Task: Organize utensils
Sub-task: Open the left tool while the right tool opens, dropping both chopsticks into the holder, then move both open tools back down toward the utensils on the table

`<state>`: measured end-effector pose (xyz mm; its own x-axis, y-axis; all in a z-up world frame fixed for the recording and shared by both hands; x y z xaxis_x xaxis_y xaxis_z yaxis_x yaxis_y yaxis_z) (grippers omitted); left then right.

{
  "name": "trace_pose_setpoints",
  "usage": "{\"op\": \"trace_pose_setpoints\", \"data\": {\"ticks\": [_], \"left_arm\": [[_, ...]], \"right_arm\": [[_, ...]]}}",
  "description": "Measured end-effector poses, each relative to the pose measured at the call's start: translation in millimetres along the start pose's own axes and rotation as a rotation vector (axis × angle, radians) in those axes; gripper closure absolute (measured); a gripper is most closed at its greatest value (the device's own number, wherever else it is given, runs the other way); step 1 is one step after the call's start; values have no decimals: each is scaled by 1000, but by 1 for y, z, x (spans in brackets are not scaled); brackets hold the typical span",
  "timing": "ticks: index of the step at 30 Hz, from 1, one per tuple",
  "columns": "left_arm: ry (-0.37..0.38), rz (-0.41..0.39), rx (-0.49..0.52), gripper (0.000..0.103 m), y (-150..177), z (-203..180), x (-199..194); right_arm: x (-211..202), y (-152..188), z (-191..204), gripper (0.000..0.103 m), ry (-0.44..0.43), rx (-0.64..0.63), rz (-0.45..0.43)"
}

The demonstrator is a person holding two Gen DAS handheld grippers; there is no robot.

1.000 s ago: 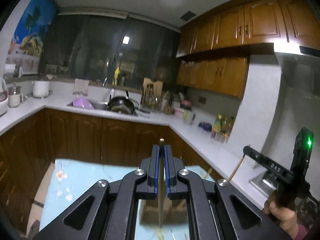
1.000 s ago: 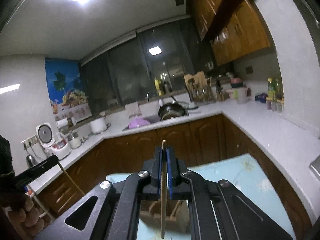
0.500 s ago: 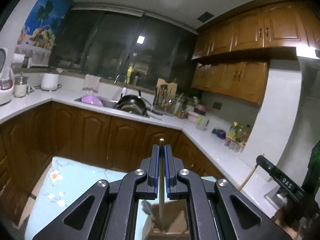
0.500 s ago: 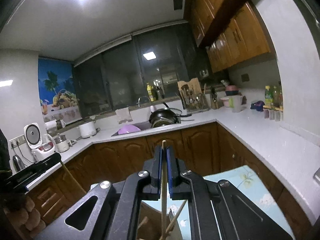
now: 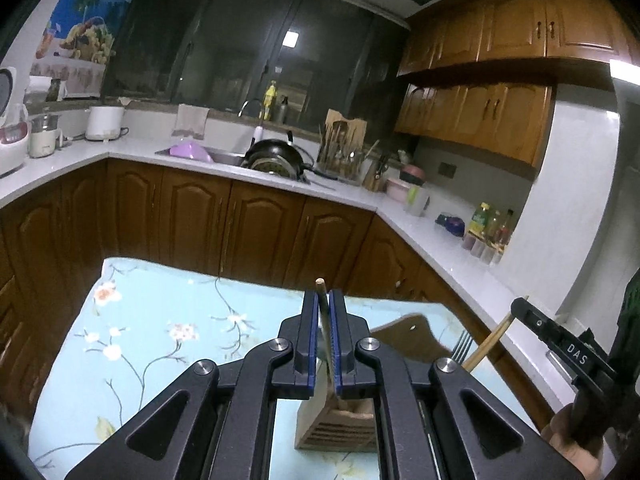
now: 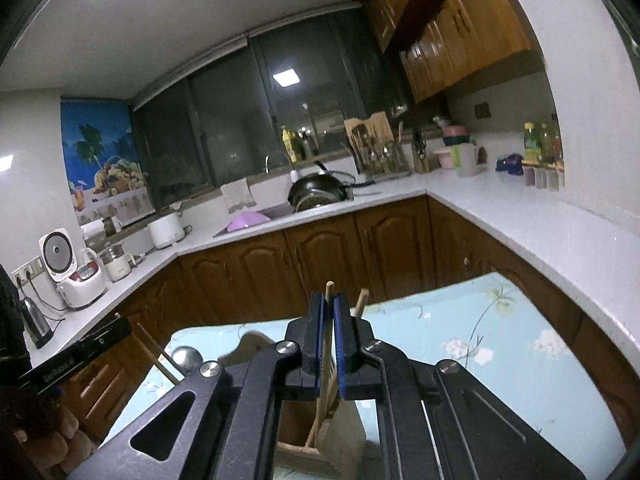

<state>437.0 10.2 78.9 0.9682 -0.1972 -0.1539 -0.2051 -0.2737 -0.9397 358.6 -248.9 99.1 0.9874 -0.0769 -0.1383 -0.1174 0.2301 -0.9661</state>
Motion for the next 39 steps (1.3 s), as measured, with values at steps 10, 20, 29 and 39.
{"op": "trace_pose_setpoints", "data": {"ticks": [10, 20, 29, 39], "left_arm": [[-2, -3, 8, 99, -10, 5, -6], [-6, 11, -30, 72, -11, 26, -19], [-59, -18, -37, 25, 0, 38, -71], [-75, 68, -71, 24, 31, 41, -140]], "right_arm": [[3, -1, -4, 97, 4, 6, 26], [-5, -5, -13, 54, -37, 76, 20], [-53, -12, -18, 7, -68, 107, -51], [-111, 20, -25, 5, -60, 115, 39]]}}
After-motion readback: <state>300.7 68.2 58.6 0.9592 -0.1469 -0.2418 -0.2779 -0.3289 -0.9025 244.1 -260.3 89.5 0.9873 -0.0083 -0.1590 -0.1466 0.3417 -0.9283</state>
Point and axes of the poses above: each gripper's, at about its wrist camera, not at the fingertips, and x roughly the way its jaws point, z to its left, y to its underside, the point moved 2 cm from there along x, roughly the way its jaws point, and after that the axes turned 14 degrees about -z, right-handed, at the moved point
